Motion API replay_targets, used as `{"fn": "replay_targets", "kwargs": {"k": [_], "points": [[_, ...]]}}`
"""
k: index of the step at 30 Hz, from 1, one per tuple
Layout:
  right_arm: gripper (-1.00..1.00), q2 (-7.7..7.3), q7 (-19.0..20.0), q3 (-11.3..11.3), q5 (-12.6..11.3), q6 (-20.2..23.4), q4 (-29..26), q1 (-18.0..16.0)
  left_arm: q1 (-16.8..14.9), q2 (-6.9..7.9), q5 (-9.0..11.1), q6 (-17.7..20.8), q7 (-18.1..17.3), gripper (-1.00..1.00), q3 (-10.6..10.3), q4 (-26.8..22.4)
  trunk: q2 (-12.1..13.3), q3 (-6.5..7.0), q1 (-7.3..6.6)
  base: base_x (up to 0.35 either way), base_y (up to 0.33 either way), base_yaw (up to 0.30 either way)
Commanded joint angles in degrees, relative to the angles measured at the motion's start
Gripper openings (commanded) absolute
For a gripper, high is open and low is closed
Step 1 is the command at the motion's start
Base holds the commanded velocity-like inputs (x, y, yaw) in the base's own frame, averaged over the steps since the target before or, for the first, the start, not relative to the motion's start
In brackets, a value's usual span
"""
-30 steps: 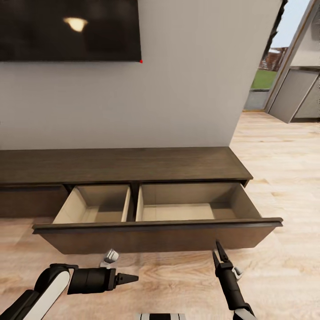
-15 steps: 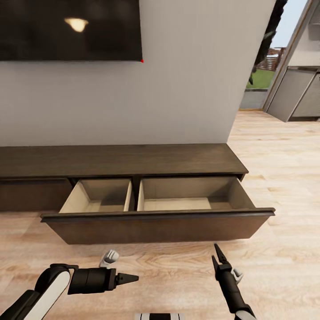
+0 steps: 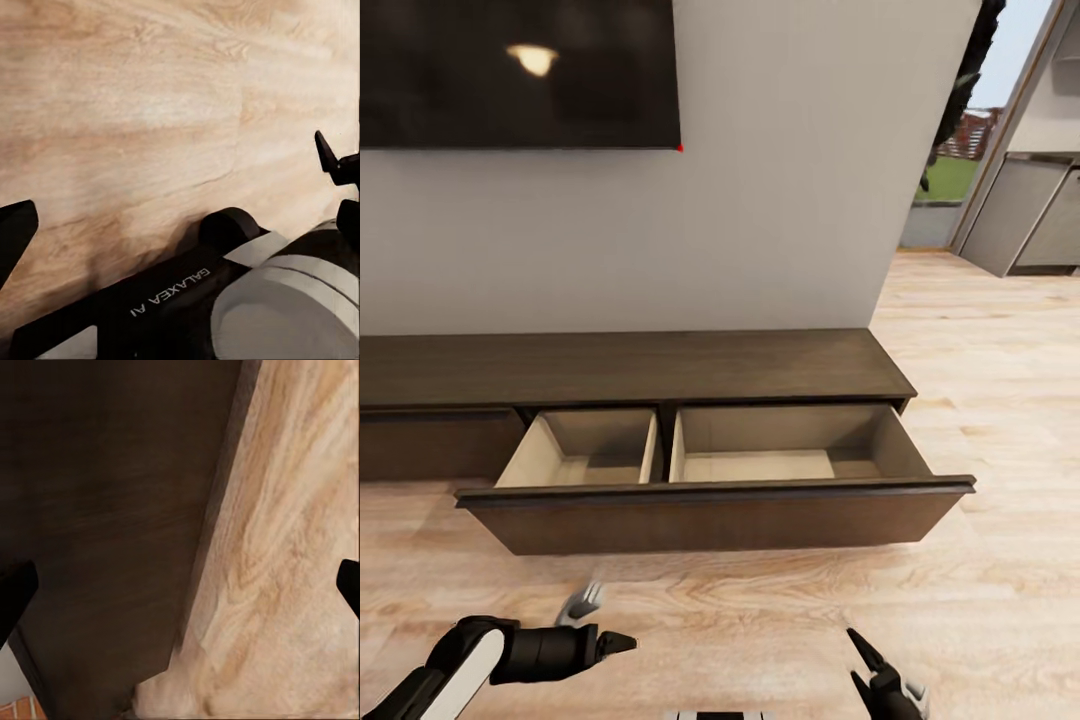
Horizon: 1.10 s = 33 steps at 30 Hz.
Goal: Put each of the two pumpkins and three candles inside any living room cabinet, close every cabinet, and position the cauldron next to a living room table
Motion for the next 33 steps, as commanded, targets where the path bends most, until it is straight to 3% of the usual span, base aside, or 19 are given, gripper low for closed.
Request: {"fn": "replay_targets", "kwargs": {"k": [1,6,9,16,20,22,25,28,33], "points": [[1.0,-0.05,-0.1,0.4,-0.4,0.8,0.5,0.0,-0.1,-0.15,-0.6,-1.2,1.3,1.0,0.0,1.1,0.4,0.14,-0.24,0.0,0.0,0.0],[1.0,-0.03,-4.9,0.4,0.5,1.1,1.1,0.0,-0.2,-0.7,-2.8,-8.6,9.4,1.0,0.0,7.9,2.4,1.04,-1.34,0.0,0.0,0.0],[1.0,-0.03,-5.5,0.4,0.6,1.1,1.1,0.0,-0.2,-1.27,-3.1,-12.1,11.5,1.0,0.0,10.8,3.6,1.58,-1.99,0.0,0.0,0.0],[1.0,0.12,-4.5,0.4,2.9,0.9,0.7,0.0,-0.3,-1.73,-3.2,-14.6,12.2,1.0,-0.1,12.7,6.4,2.84,-3.53,0.0,0.0,0.0],[1.0,0.39,-4.3,2.3,7.9,0.4,0.8,0.0,-0.3,-1.69,-3.2,-15.0,12.4,1.0,-0.1,13.4,8.0,3.56,-4.41,0.0,0.0,0.0],[1.0,0.46,-4.1,2.7,9.1,0.2,0.8,0.0,-0.3,-1.68,-3.3,-16.1,12.5,1.0,-0.1,14.8,8.8,3.91,-4.85,0.0,0.0,0.0],[1.0,0.52,-4.0,2.9,9.8,-1.2,0.8,0.0,-0.3,-1.68,-3.3,-18.5,12.6,1.0,-0.2,16.7,10.0,4.45,-5.51,0.0,0.0,0.0],[1.0,0.53,-3.9,2.9,10.0,-6.5,0.7,0.0,-0.3,-1.68,-3.3,-19.4,12.6,1.0,-0.3,17.4,11.2,4.99,-6.17,0.0,0.0,0.0],[1.0,0.58,-3.9,2.9,10.0,-8.9,0.4,0.0,-0.3,-1.69,-3.4,-19.8,12.7,1.0,-0.6,17.7,13.2,5.89,-7.27,0.0,0.0,0.0]]}}
